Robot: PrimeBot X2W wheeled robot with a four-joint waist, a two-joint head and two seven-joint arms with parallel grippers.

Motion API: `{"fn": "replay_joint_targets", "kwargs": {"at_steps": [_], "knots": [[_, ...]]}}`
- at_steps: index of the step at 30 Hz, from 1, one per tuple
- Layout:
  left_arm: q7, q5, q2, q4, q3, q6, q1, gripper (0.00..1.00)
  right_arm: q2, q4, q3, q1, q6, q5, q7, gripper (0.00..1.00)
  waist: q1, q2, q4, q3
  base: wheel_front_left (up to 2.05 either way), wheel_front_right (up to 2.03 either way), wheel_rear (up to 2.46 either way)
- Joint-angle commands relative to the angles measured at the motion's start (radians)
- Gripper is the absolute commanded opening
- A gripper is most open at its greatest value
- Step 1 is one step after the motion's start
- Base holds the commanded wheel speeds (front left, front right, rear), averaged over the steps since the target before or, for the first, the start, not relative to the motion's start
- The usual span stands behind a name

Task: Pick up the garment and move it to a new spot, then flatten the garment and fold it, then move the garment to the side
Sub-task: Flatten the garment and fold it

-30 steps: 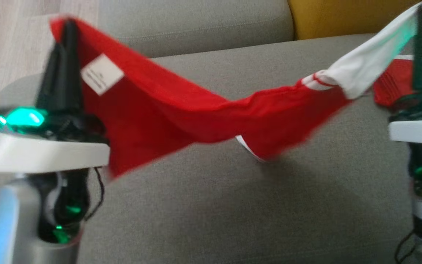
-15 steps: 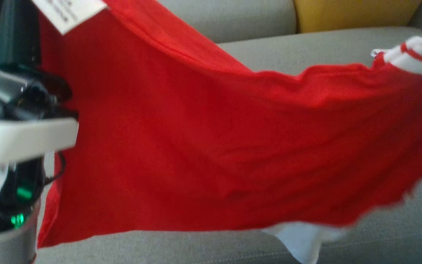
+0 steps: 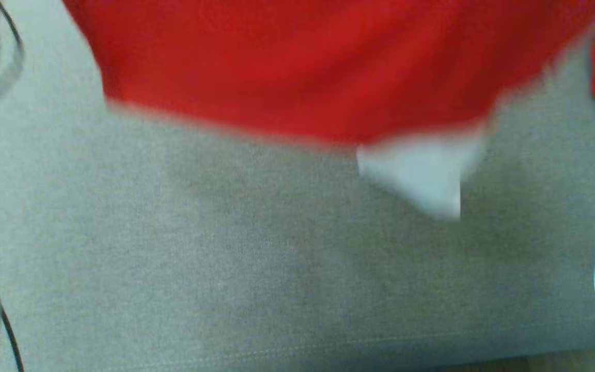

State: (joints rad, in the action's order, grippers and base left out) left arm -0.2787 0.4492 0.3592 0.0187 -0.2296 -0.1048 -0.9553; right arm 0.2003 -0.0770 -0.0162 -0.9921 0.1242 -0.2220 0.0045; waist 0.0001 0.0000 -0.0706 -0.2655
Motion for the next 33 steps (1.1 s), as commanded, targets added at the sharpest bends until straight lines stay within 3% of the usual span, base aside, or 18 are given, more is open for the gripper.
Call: {"fn": "replay_joint_targets", "kwargs": {"at_steps": [1,8,13,16,23,30,33], "knots": [[0.026,-0.039,0.051,0.076,0.026,0.004,-0.124,0.00,-0.035,-0.084,-0.023,-0.127,0.007,0.038,-0.059,0.00,-0.0001,0.0000,-0.004,-0.056,0.00,0.00,0.00],[0.188,-0.141,0.054,0.396,-0.022,0.047,-0.418,0.00,-0.129,-0.471,0.018,-0.477,0.007,0.233,-0.230,0.00,-0.0001,0.0000,-0.066,-0.145,0.00,0.00,0.00],[0.285,-0.164,0.044,0.515,-0.040,0.068,-0.496,0.00,-0.148,-0.585,0.024,-0.551,0.007,0.262,-0.256,0.00,-0.0001,0.0000,-0.093,-0.237,0.00,0.00,0.00],[0.360,-0.168,0.036,0.599,-0.040,0.068,-0.510,0.00,-0.149,-0.637,-0.022,-0.544,0.007,0.205,-0.264,0.00,-0.0001,0.0000,-0.105,-0.307,0.00,0.00,0.00],[0.498,-0.160,0.031,0.762,-0.037,0.074,-0.479,0.00,-0.150,-0.556,-0.150,-0.422,0.007,0.068,-0.266,0.00,-0.0001,0.0000,-0.118,-0.408,0.00,0.00,0.00],[0.534,-0.146,0.029,0.798,-0.022,0.093,-0.509,0.00,-0.150,-0.452,-0.190,-0.326,0.007,0.032,-0.266,0.00,-0.0001,0.0000,-0.119,-0.381,0.00,0.00,0.00],[0.537,-0.129,0.014,0.796,-0.019,0.122,-0.509,0.00,-0.150,-0.411,-0.202,-0.273,0.007,0.021,-0.266,0.00,-0.0001,0.0000,-0.109,-0.363,0.00,0.00,0.00]]}}
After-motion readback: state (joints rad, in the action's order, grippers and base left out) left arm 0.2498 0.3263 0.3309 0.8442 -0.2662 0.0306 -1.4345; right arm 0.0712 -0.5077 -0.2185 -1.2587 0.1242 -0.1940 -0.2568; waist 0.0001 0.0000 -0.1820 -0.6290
